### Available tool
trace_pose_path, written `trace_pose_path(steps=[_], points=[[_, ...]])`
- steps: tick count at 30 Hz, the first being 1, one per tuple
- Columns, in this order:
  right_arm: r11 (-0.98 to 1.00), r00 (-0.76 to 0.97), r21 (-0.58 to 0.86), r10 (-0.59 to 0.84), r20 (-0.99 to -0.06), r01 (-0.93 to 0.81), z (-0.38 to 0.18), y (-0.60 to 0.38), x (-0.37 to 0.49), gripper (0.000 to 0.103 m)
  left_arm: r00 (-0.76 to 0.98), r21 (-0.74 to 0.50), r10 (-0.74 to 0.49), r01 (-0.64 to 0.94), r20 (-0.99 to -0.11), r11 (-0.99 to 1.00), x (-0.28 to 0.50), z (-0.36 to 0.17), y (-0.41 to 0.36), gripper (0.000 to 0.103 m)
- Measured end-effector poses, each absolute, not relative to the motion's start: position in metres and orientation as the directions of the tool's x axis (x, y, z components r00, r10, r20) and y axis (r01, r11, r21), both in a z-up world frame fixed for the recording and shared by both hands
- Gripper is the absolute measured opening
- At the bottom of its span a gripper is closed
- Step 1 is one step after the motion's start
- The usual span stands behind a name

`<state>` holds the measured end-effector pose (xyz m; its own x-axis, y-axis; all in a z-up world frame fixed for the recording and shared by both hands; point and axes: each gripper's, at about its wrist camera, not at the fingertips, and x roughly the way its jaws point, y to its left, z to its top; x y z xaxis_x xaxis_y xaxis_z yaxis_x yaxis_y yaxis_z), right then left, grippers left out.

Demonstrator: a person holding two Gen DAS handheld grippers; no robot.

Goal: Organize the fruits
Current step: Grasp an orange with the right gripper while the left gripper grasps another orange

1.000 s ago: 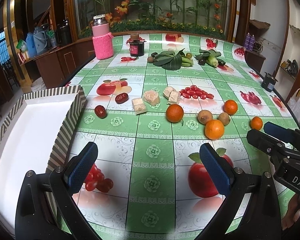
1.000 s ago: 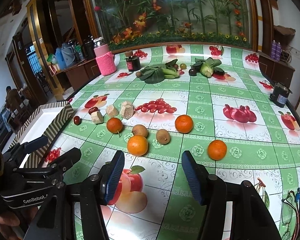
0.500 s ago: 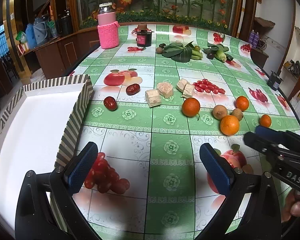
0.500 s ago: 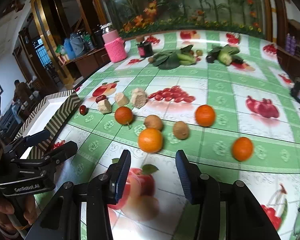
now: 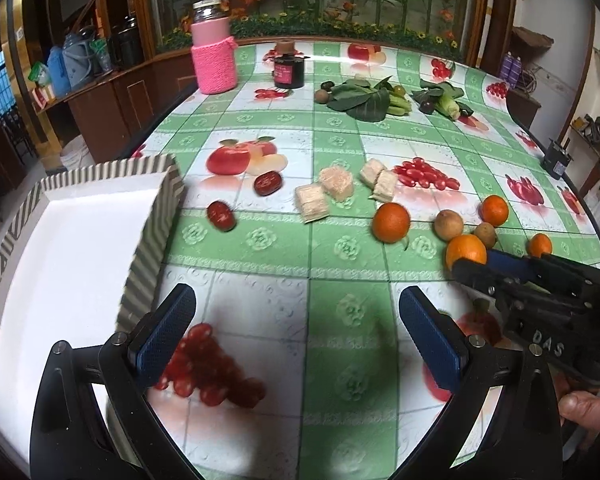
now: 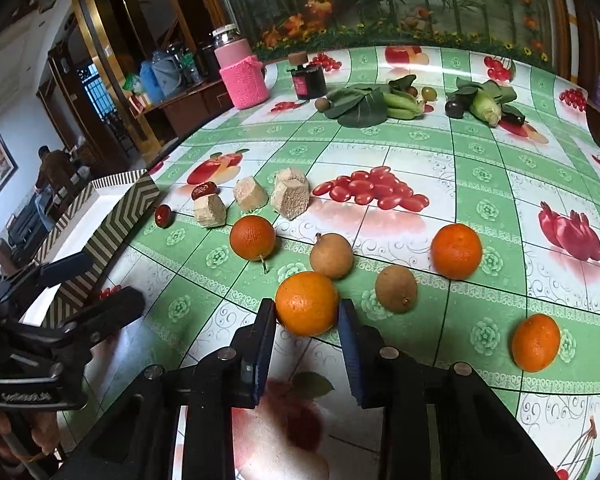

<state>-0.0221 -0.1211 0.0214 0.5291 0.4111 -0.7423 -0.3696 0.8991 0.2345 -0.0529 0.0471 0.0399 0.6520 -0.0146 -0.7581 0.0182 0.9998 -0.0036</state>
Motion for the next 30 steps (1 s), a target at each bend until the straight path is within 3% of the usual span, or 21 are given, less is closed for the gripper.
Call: trace_pose_path(steps=[8,13,20,22,23,24,30], points=[[0.902,0.541,0.265,0.418,-0.73,-0.341,0.026,-0.144,-0.031,0.031,0.62,-0.013,-0.056,0.075,-0.783,0.997,-0.023,0.034,0.019,0.102],[0.897,0.537,0.292,0.434,-0.723,-0.332,0.025,-0.153,-0.032,0.031,0.609,0.002,-0.057,0.096,-0.791,0.995,-0.004,0.029,0.003,0.096],[0.891,0.535,0.297,0.445,-0.718,-0.343,0.026,-0.154,-0.034,0.031,0.575,-0.013,-0.078,0.117,-0.814,0.993,0.019,0.016,-0.006,0.061],[0.891,0.535,0.299,0.446,-0.718,-0.341,0.026,-0.155,-0.034,0.031,0.566,-0.026,-0.09,0.121,-0.819,0.992,0.022,0.013,-0.006,0.039],[0.892,0.535,0.3,0.445,-0.718,-0.34,0.025,-0.155,-0.034,0.031,0.562,-0.039,-0.102,0.122,-0.821,0.992,0.022,0.012,-0.005,0.034],[0.892,0.534,0.301,0.445,-0.718,-0.339,0.025,-0.156,-0.034,0.031,0.567,-0.039,-0.102,0.123,-0.817,0.992,0.021,0.013,-0.004,0.03],[0.885,0.529,0.308,0.457,-0.716,-0.348,0.026,-0.153,-0.036,0.031,0.57,-0.079,-0.143,0.135,-0.809,0.988,0.006,0.02,0.002,0.03]])
